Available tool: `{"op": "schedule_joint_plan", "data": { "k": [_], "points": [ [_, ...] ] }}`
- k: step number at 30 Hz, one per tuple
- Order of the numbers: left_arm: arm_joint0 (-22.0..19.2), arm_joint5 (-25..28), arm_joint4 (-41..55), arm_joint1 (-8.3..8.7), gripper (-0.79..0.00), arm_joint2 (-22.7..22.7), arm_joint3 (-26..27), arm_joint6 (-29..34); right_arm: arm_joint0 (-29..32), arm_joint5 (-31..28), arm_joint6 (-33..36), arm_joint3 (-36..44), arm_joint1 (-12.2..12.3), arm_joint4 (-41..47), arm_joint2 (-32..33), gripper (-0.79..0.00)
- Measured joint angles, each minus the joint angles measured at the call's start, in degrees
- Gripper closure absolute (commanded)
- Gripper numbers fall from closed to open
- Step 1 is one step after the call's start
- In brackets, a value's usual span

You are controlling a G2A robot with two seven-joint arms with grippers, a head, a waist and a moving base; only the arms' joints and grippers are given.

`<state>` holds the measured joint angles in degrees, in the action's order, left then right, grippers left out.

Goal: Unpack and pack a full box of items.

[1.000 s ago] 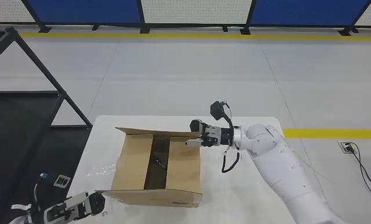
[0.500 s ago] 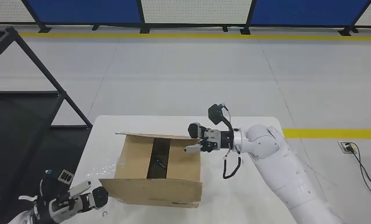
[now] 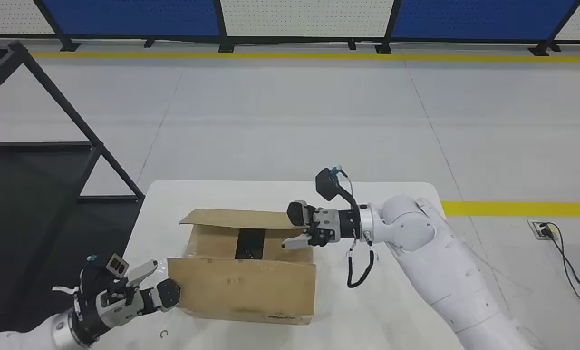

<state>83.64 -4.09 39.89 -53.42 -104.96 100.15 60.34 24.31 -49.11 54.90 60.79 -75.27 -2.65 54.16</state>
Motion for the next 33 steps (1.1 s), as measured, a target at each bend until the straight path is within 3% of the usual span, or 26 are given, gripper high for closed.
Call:
{"op": "schedule_joint_plan", "data": {
  "k": [8, 12, 19, 33],
  "points": [
    [-1.0, -4.0, 1.2, -0.09, -0.785, 1.3, -0.5, -4.2, -1.1, 6.4, 6.5, -0.9, -0.3, 7.9, -2.5, -0.785],
    [-1.4, -5.2, 0.9, -0.07, -0.785, 1.7, -0.6, -5.8, -0.7, 7.7, 7.9, -1.1, -0.4, 11.9, -3.1, -0.785],
    [-2.0, -6.6, 0.6, -0.12, -0.785, 2.7, -0.2, -8.5, -0.7, 16.3, 7.7, -3.6, -0.6, 16.0, -3.5, -0.785],
    [-2.5, -4.5, 0.8, 0.10, -0.785, 3.0, -0.7, -4.0, 0.6, 16.9, 6.3, -1.5, -0.5, 15.8, -3.0, -0.785]
  ]
}}
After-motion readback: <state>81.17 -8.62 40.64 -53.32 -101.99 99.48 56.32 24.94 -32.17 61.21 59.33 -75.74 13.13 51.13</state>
